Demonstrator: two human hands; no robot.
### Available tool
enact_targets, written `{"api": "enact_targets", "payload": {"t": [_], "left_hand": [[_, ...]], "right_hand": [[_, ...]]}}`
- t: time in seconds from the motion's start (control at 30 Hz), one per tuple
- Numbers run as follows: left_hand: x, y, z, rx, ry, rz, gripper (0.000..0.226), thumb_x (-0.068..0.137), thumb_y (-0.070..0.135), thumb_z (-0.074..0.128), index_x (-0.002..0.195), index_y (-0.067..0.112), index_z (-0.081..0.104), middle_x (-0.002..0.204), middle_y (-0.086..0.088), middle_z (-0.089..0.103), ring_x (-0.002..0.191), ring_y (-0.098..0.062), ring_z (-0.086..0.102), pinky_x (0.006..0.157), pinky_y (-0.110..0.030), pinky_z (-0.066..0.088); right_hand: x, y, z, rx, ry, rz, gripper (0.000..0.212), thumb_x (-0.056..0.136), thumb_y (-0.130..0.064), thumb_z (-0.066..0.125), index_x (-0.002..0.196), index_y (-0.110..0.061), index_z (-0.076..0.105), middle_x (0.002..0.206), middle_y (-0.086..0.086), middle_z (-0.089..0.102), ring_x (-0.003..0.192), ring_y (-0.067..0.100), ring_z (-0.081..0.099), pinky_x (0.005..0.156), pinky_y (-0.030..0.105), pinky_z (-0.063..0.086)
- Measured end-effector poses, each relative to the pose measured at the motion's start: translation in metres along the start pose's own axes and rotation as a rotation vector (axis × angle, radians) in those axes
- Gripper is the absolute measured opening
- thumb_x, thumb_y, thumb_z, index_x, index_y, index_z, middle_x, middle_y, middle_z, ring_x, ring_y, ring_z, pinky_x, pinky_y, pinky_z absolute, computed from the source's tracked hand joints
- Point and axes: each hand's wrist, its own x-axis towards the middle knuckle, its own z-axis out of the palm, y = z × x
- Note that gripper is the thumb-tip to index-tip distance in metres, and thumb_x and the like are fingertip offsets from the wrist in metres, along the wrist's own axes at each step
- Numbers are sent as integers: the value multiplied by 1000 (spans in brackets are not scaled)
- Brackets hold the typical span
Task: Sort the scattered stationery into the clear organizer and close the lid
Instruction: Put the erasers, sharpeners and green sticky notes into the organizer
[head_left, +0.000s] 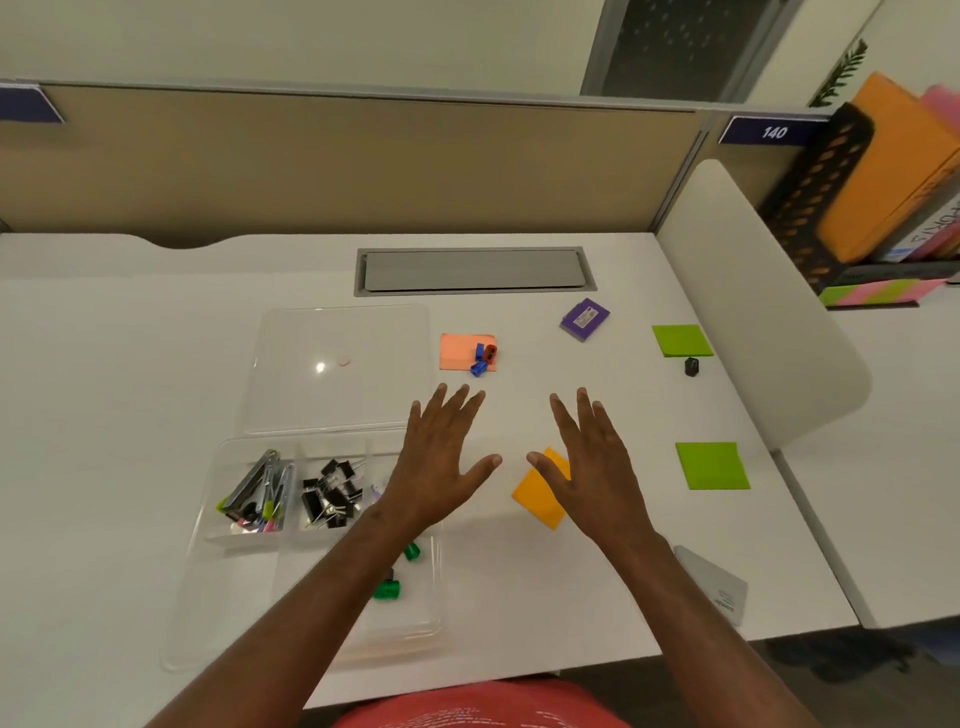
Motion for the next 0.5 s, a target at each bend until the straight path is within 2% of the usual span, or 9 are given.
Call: {"api": "enact_targets", "payload": {"t": [0.2,0.37,0.5], "left_hand": [[30,31,31,37,-77,14,80,94,63,45,158,30,10,167,4,6,154,-16,-6,123,-45,-5],[59,56,63,49,-131,40,82,94,64,46,158,31,8,167,3,4,154,-17,-7,121,-44,-9],[79,78,89,59,-166,52,82,94,62,47,158,32,7,167,4,2,154,-17,-8,122,-47,-6]], "right_hand": [[3,55,-12,-17,27,54,82,90,-70,27,157,-34,-3,166,2,-11,153,23,-6,122,43,15],[6,102,-17,-18,80,84,79,93,-67,31,158,-32,4,166,5,-4,154,25,0,122,42,20],[11,140,-17,-29,75,116,77,94,-67,31,158,-33,3,166,4,-5,154,25,-1,122,42,19]]}}
